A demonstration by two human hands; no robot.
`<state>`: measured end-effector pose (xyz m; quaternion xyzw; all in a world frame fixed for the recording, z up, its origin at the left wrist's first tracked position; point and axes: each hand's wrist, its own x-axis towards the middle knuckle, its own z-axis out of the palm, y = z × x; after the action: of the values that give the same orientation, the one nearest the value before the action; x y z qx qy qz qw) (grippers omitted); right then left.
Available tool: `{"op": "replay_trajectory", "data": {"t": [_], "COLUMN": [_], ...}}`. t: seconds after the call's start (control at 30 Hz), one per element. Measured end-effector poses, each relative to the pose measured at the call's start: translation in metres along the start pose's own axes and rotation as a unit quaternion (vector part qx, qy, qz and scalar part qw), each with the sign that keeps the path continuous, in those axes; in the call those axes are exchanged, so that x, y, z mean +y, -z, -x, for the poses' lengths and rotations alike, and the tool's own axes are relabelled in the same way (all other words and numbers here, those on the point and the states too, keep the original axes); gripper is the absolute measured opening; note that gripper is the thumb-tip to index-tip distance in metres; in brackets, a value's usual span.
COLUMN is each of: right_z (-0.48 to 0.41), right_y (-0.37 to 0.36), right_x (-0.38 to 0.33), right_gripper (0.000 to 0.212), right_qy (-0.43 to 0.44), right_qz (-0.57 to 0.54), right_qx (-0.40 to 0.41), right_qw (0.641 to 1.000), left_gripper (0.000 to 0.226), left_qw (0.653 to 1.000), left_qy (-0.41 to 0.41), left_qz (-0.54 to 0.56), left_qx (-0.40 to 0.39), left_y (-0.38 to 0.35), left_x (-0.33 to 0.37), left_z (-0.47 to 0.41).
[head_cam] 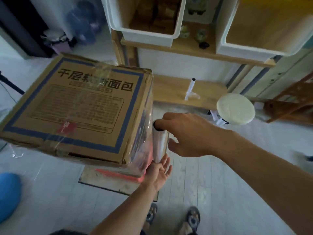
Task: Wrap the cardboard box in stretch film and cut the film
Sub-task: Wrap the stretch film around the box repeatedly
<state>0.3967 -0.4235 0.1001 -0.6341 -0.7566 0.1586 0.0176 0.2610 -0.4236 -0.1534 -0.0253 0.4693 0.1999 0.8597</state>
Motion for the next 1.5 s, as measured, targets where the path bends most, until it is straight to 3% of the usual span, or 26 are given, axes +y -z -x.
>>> {"op": "replay_trajectory", "data": {"t": [0.3,0.5,0.7,1.0,1.33,1.5], "right_z": [-0.021,-0.034,-0.057,-0.114,-0.195,-0.230], "right_y": [0.017,0.018,0.013,0.010,0.023,0.024], "right_x": [0.073,0.101,0.114,0.145,0.152,0.156], "right_gripper": [0.046,0.021,0.041,0.056,0.056,0.058], "right_qy": [0.104,0.160,0.172,0.217,0.303,0.347], "right_qz": [0.002,-0.027,-0.033,0.028,0.013,0.014], "right_qx": [-0.041,-0.009,0.007,-0.025,-0.087,-0.126], "right_qw": [0.994,0.987,0.984,0.975,0.949,0.929], "left_gripper": [0.054,0.049,0.044,0.067,0.044,0.037], "left_qw": [0.986,0.968,0.960,0.930,0.888,0.849], "left_qy": [-0.093,-0.141,-0.166,-0.189,-0.234,-0.283], "left_qz": [0.137,0.209,0.221,0.314,0.394,0.443], "left_qx": [0.013,0.021,0.044,0.025,-0.035,-0.061], "left_y": [-0.065,-0.097,-0.098,-0.114,-0.138,-0.152], "left_x": [-0.028,-0.032,-0.024,0.006,0.048,0.063], "left_z": [-0.025,-0.044,-0.064,-0.111,-0.143,-0.161]}}
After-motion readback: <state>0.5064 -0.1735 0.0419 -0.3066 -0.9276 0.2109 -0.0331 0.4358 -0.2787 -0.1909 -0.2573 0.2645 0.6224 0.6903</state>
